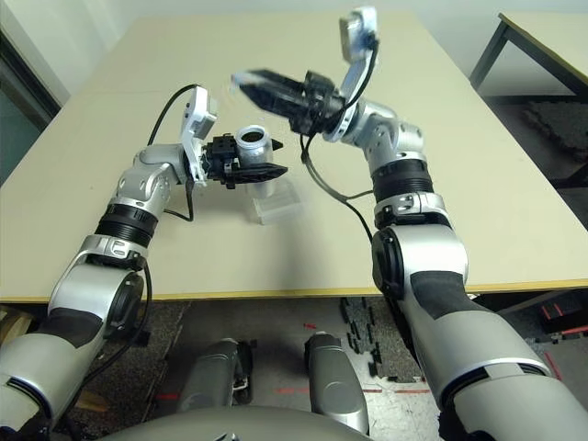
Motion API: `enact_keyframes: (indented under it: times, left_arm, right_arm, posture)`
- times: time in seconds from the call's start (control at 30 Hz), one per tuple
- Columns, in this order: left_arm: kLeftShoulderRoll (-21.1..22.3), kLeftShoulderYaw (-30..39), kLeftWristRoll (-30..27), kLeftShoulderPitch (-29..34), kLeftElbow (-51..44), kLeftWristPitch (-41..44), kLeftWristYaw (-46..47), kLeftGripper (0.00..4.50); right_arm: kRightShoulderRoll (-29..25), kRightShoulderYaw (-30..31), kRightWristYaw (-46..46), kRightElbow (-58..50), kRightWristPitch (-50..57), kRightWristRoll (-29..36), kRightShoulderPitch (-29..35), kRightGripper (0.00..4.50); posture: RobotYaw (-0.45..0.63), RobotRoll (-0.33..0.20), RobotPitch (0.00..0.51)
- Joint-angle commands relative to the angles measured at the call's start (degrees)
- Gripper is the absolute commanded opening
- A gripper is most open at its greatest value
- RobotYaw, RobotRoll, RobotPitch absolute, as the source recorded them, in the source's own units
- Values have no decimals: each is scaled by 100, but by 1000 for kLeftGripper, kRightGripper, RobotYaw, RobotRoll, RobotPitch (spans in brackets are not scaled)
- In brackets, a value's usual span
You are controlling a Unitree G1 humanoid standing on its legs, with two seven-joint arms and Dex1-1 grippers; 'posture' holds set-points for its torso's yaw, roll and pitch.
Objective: Pour the medicine from the bottle into the box.
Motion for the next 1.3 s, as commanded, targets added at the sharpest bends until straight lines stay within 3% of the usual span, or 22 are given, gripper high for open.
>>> enact_keyframes:
  times: [0.03, 0.2, 0.6, 0.93, 1.3]
  left_arm:
    - [75, 46, 12, 44, 4, 37, 75, 2685]
    - [219, 151, -8, 28, 20, 22, 175, 2685]
    - [462, 436, -15, -9, 173, -47, 409, 2685]
    - [467, 489, 15, -8, 261, -152, 517, 2685]
    - [513, 489, 49, -20, 334, -235, 614, 2685]
  right_arm:
    - [-105, 143, -423, 35, -391, -327, -11, 2580]
    - [-359, 493, -960, 433, -1111, -1050, 200, 2580]
    - [-856, 496, -3086, 962, -1693, -1918, 922, 2580]
    - [-1243, 548, -3626, 1227, -1835, -2281, 1556, 2580]
    - [-1281, 643, -3832, 1799, -2171, -2632, 1645, 2580]
  posture:
    - [-197, 0, 73]
    - [-195, 0, 75]
    - [-197, 0, 65]
    - [-197, 0, 56]
    - [-191, 0, 47]
